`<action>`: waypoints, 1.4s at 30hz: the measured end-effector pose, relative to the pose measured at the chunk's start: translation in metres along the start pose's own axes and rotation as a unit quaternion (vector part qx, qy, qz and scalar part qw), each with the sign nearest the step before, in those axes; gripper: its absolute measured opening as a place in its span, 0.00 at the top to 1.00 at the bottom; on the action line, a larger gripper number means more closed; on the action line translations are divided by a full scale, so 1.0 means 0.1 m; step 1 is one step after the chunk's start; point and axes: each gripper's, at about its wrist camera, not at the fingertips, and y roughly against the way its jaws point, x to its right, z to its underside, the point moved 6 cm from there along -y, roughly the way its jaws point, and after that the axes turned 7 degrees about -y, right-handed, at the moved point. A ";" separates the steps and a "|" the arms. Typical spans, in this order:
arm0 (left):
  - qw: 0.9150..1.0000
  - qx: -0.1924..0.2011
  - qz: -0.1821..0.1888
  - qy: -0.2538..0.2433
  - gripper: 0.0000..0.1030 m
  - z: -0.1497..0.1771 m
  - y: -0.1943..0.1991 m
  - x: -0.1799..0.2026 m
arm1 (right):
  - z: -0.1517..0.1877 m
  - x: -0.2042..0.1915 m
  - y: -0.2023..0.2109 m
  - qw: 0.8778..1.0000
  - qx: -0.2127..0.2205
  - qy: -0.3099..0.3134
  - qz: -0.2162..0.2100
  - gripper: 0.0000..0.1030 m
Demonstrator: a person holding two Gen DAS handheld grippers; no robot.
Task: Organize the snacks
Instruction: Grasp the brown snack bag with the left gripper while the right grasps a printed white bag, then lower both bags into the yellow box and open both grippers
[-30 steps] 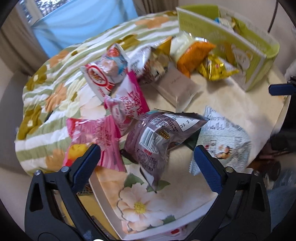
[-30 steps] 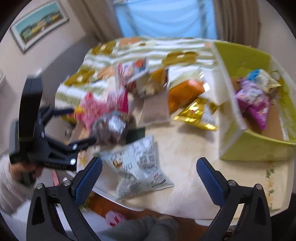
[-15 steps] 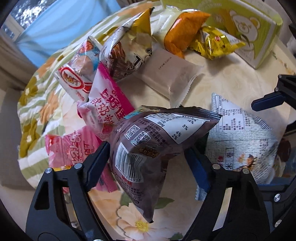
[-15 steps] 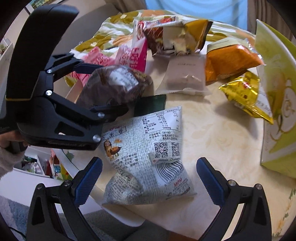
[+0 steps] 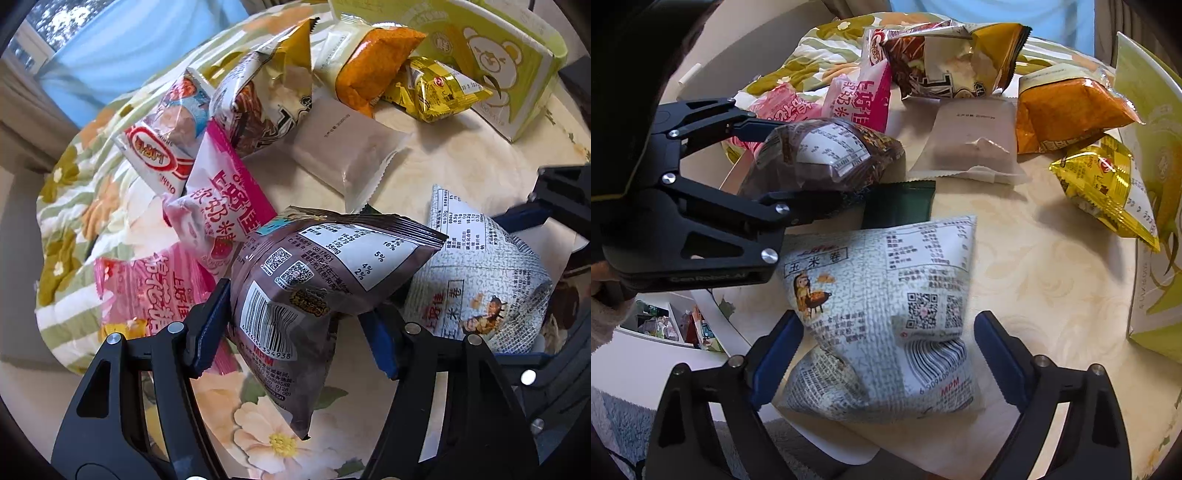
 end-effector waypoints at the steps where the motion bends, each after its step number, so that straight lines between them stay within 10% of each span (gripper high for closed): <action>1: 1.000 0.000 0.001 0.004 0.38 0.01 0.01 -0.02 | 0.01 0.00 -0.01 1.000 -0.003 0.001 -0.003 0.22; 7: 1.000 0.007 0.005 0.024 0.38 0.02 0.10 -0.10 | 0.02 -0.03 0.06 1.000 0.003 0.010 0.006 0.39; 24: 0.991 0.073 0.023 0.109 0.38 -0.14 0.91 -0.27 | -0.06 0.10 0.97 0.994 0.085 -0.065 0.036 0.39; 42: 0.968 0.194 0.039 0.151 0.38 -1.85 1.93 0.34 | -0.35 1.50 2.88 0.958 0.221 -0.148 0.111 0.39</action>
